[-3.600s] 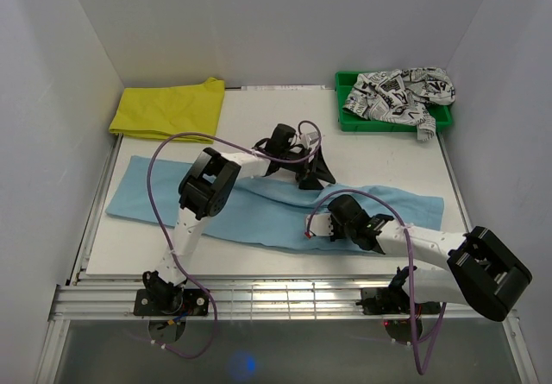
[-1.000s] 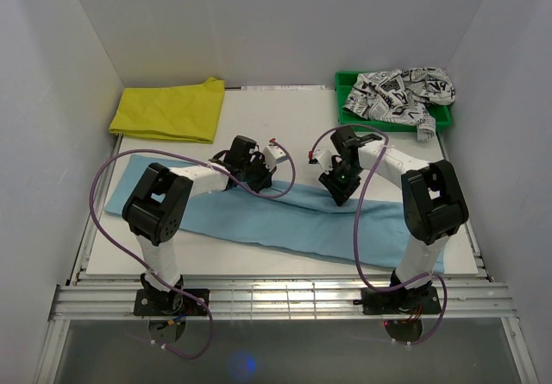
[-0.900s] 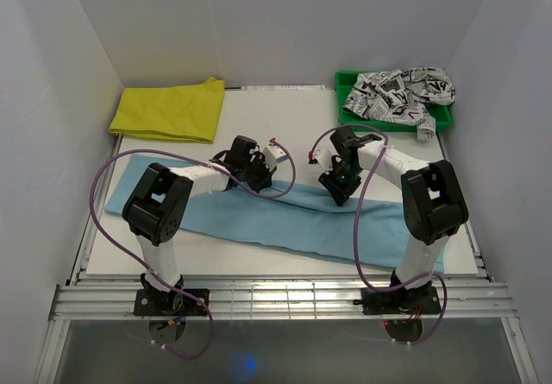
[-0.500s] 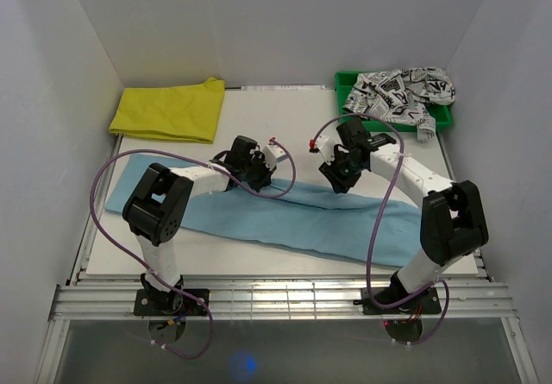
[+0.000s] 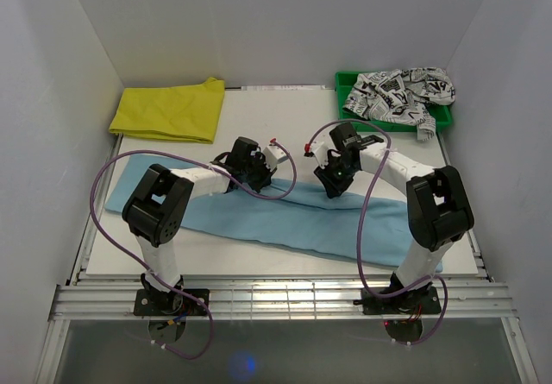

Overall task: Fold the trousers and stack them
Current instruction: Fold the trousers

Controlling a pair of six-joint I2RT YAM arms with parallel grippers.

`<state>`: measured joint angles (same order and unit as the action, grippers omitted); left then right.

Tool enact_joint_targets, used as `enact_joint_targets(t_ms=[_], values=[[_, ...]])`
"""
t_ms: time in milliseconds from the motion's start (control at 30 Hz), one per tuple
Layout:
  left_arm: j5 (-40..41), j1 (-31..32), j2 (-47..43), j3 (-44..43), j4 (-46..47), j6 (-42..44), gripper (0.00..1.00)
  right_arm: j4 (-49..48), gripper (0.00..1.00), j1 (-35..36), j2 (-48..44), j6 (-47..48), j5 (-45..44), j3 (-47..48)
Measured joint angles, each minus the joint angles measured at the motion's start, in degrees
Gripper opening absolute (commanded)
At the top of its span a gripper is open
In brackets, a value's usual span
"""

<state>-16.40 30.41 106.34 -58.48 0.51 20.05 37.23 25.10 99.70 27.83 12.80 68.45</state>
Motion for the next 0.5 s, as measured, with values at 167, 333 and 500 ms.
enact_joint_targets(t_ms=[167,333,500], values=[[0.37,0.11,-0.15,0.37,0.39,-0.20,0.00,-0.33,0.21,0.28,0.11,0.50,1.18,-0.79],[0.50,0.11,-0.22,0.63,0.81,-0.72,0.00,-0.15,0.08,0.90,0.07,1.53,0.70,-1.88],[0.55,0.11,-0.26,0.81,1.05,-0.96,0.00,-0.13,0.08,0.90,0.04,2.32,-1.70,0.31]])
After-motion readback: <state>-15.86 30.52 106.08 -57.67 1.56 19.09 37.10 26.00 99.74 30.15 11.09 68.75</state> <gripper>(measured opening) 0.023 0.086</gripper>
